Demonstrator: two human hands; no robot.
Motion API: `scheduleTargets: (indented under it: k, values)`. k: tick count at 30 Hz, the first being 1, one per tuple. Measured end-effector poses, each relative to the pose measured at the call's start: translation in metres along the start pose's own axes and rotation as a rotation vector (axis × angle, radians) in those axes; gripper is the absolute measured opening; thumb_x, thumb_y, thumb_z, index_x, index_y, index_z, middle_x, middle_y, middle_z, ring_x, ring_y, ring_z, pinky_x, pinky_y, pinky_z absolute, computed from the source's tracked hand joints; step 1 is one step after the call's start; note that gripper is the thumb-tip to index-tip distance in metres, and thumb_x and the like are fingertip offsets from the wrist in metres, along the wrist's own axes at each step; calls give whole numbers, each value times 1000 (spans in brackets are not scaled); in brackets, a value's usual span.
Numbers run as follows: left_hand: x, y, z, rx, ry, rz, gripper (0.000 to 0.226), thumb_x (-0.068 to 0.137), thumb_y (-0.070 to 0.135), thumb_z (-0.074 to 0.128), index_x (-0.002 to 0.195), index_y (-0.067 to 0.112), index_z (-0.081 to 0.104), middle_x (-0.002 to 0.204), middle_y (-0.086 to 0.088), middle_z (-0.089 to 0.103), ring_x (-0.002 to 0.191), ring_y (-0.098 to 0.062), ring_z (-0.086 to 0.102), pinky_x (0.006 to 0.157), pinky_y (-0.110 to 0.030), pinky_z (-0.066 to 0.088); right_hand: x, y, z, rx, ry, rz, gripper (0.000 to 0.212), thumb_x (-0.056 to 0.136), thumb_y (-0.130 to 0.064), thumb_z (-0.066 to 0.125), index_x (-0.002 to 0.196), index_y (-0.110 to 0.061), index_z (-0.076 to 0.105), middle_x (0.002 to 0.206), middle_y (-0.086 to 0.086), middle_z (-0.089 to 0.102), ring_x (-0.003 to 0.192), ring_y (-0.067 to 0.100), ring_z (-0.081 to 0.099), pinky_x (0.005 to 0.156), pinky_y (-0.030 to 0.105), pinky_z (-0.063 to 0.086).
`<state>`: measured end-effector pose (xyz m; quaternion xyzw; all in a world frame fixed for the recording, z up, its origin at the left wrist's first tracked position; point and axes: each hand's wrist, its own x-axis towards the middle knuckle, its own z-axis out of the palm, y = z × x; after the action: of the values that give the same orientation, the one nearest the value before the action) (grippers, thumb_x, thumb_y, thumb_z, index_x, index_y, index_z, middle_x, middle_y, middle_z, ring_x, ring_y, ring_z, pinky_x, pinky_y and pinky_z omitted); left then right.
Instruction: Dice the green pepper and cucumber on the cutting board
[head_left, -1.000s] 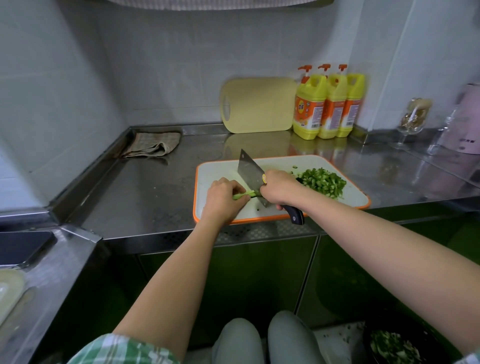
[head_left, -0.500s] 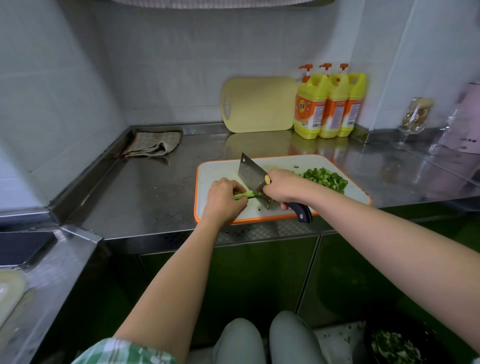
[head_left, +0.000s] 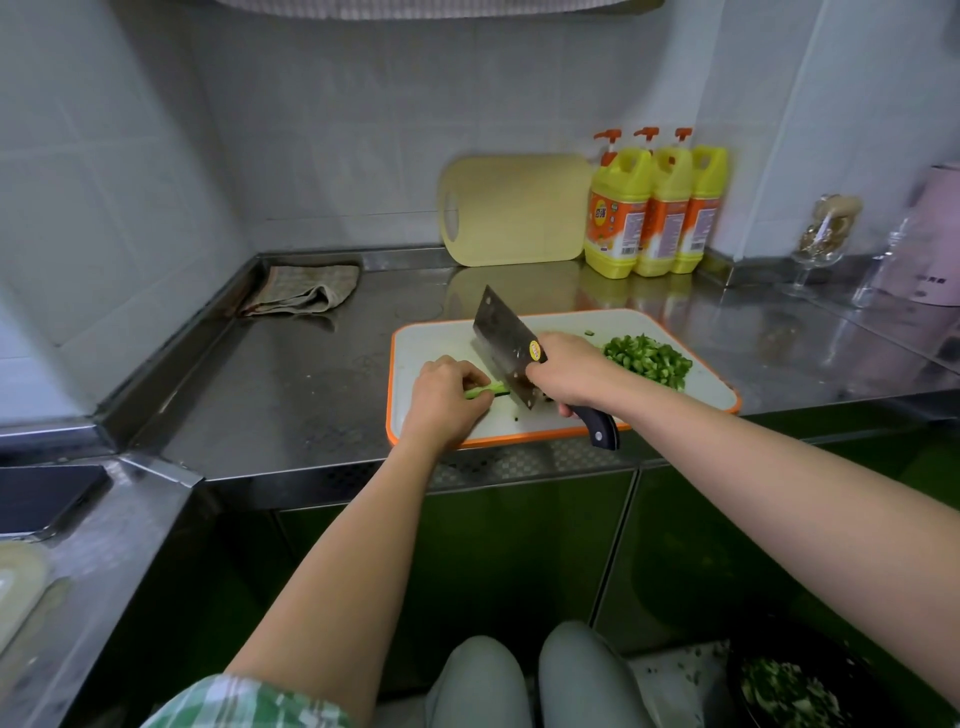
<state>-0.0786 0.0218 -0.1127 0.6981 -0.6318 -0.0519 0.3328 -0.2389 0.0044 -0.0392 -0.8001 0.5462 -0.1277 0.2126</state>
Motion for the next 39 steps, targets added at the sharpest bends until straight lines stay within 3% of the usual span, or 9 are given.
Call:
scheduleTargets:
  k: [3, 7, 12, 16, 21, 24, 27, 33, 39]
  values:
    - [0, 1, 0, -1, -1, 1, 17, 89, 27, 65, 104, 19, 70, 107, -3, 59, 102, -18, 48, 86, -30, 45, -5, -11, -3, -108, -85, 24, 15, 93, -6, 37, 95, -2, 52, 59, 12, 57, 38, 18, 54, 41, 21, 39]
    - [-1, -1, 0, -7, -2, 1, 18, 89, 27, 66, 105, 19, 70, 108, -2, 60, 102, -19, 48, 88, -32, 46, -3, -17, 1, -174, -103, 41, 14, 92, -3, 37, 91, -2, 51, 58, 11, 55, 36, 16, 53, 39, 20, 38]
    - [0, -1, 0, -22, 3, 7, 19, 88, 28, 67, 104, 20, 71, 106, -1, 61, 102, -18, 49, 86, -31, 45, 7, -9, 15, -84, 5, 57, 15, 92, -7, 40, 103, -3, 51, 69, 13, 60, 42, 21, 59, 44, 24, 46]
    - [0, -1, 1, -41, 8, 6, 18, 87, 31, 69, 102, 22, 71, 103, 0, 64, 99, -16, 47, 79, -26, 40, 7, 1, 13, 26, 74, 19, 10, 96, -11, 38, 95, -6, 47, 77, 12, 57, 46, 24, 59, 47, 27, 46]
    - [0, 0, -1, -21, -1, 26, 21, 88, 33, 68, 105, 20, 71, 104, 0, 65, 100, -16, 47, 80, -27, 40, 2, -5, -1, -23, -17, 19, 17, 94, -10, 39, 103, -3, 51, 68, 14, 61, 44, 22, 58, 46, 24, 44]
    - [-1, 0, -1, -27, -4, 33, 21, 88, 32, 68, 104, 19, 72, 103, -1, 66, 101, -19, 49, 82, -31, 43, -4, -13, -2, -112, -87, 53, 14, 93, -6, 38, 89, -1, 51, 52, 11, 54, 32, 15, 50, 40, 19, 37]
    - [-2, 1, -2, -19, -12, 34, 22, 88, 33, 68, 105, 19, 72, 103, -2, 65, 102, -20, 49, 82, -32, 44, -3, -18, 0, -141, -102, 64, 20, 94, -4, 37, 76, -5, 46, 51, 10, 52, 34, 15, 49, 40, 19, 36]
    - [-3, 2, -2, 10, -44, 33, 20, 86, 31, 65, 103, 24, 72, 102, -1, 63, 100, -20, 47, 82, -34, 44, 7, -14, 12, -100, -42, 97, 21, 94, -9, 41, 106, 2, 54, 67, 13, 61, 44, 21, 58, 45, 23, 45]
    - [2, 6, -1, 18, -46, 30, 20, 86, 32, 66, 103, 24, 73, 102, 1, 67, 102, -19, 49, 81, -31, 42, 9, 1, 3, -88, -30, 94, 17, 93, -5, 38, 101, 1, 53, 59, 13, 57, 44, 20, 56, 45, 24, 43]
